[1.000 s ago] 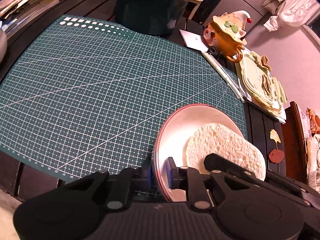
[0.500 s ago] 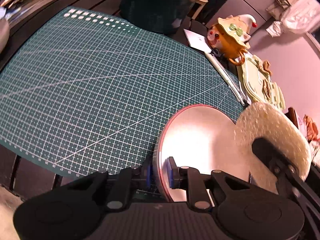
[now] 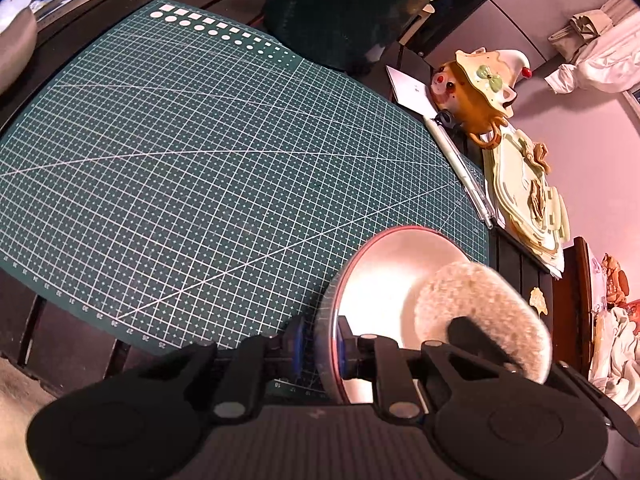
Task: Clean bowl
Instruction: 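Rub the sponge along the bowl wall near the left gripper with the right gripper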
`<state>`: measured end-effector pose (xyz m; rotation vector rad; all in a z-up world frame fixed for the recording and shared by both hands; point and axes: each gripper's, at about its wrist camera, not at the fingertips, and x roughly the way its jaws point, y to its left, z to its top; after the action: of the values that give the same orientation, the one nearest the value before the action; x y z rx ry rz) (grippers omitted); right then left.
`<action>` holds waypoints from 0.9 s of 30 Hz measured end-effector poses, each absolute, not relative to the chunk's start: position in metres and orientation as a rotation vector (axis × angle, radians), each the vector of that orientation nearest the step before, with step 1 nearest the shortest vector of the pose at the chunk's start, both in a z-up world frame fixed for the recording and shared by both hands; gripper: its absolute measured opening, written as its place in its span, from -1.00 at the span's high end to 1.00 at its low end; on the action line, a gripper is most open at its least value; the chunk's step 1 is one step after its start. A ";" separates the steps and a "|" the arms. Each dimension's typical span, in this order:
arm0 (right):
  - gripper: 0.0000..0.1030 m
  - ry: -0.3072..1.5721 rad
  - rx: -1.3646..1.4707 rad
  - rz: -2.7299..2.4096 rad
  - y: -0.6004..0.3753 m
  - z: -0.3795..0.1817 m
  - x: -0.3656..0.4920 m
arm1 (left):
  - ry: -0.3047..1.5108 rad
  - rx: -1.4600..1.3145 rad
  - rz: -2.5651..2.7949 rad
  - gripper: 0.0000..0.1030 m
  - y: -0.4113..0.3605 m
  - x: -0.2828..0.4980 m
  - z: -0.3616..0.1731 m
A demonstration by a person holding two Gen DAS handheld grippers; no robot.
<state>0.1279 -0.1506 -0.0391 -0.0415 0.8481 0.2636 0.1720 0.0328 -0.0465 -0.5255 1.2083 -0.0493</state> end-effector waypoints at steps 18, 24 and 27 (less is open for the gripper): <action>0.76 0.957 0.084 0.332 -0.147 -0.054 0.143 | 1.229 -0.582 -0.044 0.56 0.037 0.164 -0.047; 0.77 0.901 -0.015 0.251 -0.139 -0.050 0.136 | 1.230 -0.583 -0.045 0.56 0.034 0.165 -0.046; 0.77 0.870 -0.037 0.228 -0.143 -0.043 0.134 | 1.230 -0.579 -0.046 0.56 0.033 0.164 -0.045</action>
<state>0.1338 -0.1434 -0.0429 -0.0367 0.8697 0.2282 0.1645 0.0334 -0.0453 -0.5786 1.2302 -0.0465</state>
